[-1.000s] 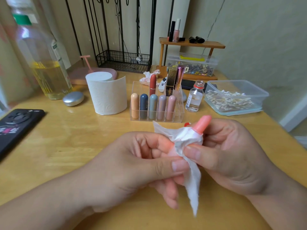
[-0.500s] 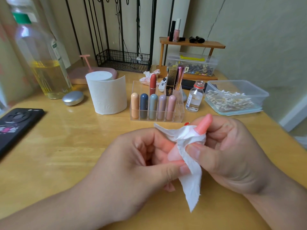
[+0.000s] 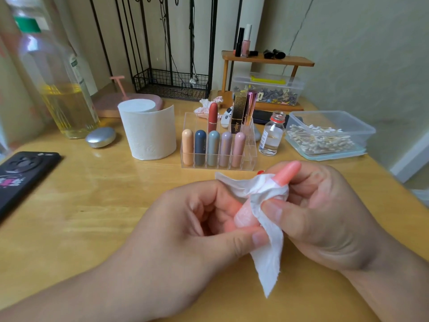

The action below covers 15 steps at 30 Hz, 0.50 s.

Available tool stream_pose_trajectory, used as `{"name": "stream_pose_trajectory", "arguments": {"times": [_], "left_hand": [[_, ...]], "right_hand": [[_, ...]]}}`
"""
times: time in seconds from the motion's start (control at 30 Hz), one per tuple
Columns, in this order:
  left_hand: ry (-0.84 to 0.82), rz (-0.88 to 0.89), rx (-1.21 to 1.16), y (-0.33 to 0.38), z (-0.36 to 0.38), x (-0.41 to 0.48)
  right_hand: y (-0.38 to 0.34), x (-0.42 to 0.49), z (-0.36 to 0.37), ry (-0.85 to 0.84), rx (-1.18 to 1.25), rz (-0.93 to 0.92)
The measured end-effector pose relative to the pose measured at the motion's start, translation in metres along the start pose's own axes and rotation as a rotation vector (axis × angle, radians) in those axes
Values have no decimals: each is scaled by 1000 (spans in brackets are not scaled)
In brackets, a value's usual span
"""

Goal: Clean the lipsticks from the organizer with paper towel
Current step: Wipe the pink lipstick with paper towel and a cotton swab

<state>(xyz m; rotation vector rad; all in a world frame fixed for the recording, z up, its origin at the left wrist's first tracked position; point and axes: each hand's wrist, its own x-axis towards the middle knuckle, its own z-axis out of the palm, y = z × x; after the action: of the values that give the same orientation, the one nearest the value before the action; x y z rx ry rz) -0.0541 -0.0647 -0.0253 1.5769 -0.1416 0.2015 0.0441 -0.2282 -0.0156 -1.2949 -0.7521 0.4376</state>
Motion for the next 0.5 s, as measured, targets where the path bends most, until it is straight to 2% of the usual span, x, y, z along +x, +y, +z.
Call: {"name": "stream_pose_trajectory", "arguments": {"times": [0.2,0.3,0.4,0.47,0.5], "left_hand": [[-4,-22,-5,-6,-6,7],[-199,-68,-106,-6,-11,10],[-470,-197,-398,0,-13,11],[-502,-239,-521,-1,-13,12],[-459,-233,-516,-4,-13,13]], "right_hand": [[4,2,-1,-10,96,55],[0,2,1,-95,198,50],[-4,0,4,-206,294,64],[-3,0,3,-173,238,50],[-3,0,3,-154,213,39]]}}
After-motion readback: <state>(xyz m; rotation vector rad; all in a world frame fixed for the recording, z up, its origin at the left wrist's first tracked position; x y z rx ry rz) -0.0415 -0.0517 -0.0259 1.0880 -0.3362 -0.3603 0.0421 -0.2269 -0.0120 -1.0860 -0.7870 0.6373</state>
